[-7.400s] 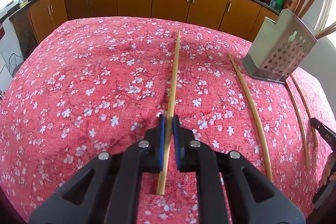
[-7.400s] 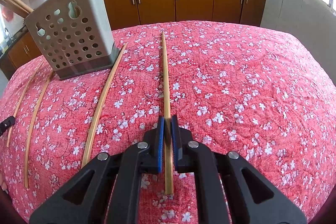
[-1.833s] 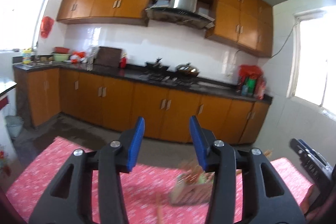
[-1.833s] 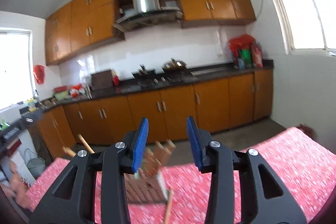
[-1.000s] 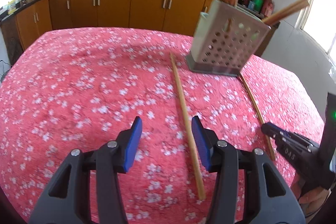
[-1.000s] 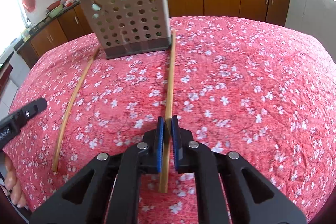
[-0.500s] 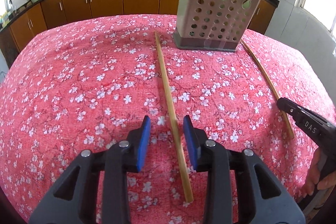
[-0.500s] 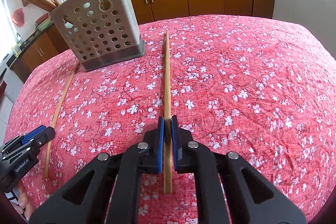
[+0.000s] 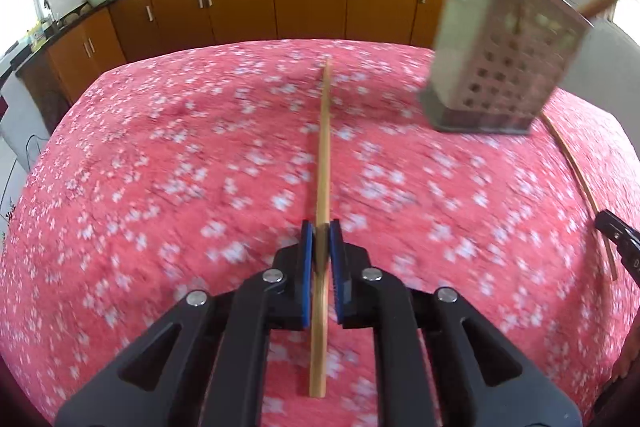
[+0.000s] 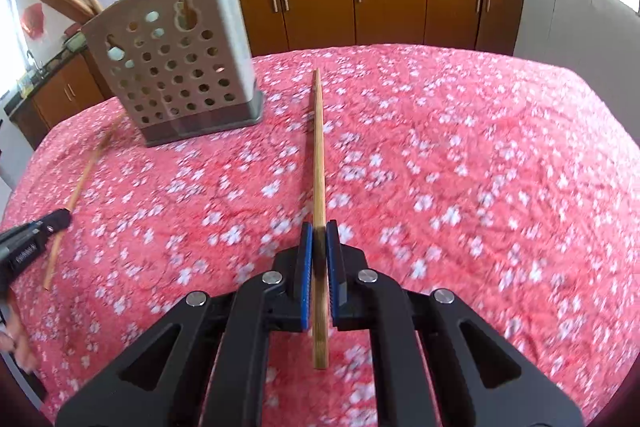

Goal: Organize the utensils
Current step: 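Hold the pinched chopsticks against the tablecloth with both tools, then lift the left tool's chopstick upright while the right tool lifts its chopstick over the holder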

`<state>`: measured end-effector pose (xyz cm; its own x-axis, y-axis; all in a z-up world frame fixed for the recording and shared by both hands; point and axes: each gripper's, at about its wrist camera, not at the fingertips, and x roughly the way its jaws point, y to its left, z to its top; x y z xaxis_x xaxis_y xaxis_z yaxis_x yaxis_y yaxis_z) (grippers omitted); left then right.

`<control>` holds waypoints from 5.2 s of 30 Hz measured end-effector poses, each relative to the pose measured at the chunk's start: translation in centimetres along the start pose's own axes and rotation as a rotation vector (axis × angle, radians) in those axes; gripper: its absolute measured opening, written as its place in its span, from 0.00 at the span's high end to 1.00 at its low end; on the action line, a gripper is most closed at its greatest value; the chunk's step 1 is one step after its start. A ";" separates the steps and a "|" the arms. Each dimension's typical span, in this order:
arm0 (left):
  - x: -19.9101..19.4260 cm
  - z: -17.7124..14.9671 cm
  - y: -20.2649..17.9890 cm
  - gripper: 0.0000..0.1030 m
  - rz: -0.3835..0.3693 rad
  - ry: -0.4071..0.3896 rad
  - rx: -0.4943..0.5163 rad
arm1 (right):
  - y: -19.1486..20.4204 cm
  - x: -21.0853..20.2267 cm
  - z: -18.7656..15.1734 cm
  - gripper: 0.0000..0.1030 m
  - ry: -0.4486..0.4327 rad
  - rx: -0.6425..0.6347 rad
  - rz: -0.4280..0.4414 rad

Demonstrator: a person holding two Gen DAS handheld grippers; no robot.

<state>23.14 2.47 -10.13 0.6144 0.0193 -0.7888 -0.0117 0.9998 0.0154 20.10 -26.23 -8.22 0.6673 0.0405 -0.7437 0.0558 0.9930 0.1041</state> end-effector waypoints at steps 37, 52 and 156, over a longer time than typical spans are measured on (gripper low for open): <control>0.6 0.4 0.7 0.87 -0.042 -0.019 -0.021 | 0.4 1.2 0.6 0.92 0.020 -0.024 -0.018; 0.6 0.4 0.6 0.87 -0.042 -0.019 -0.023 | 0.4 1.2 0.6 0.92 0.020 -0.025 -0.019; -21.6 7.6 -0.7 0.92 -0.263 -0.504 -0.016 | 2.7 -17.9 9.3 0.92 -0.548 -0.021 0.194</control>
<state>15.86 1.40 11.60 0.8989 -0.2291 -0.3735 0.1833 0.9709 -0.1542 15.24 -25.31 11.50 0.9512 0.1639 -0.2616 -0.1166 0.9754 0.1869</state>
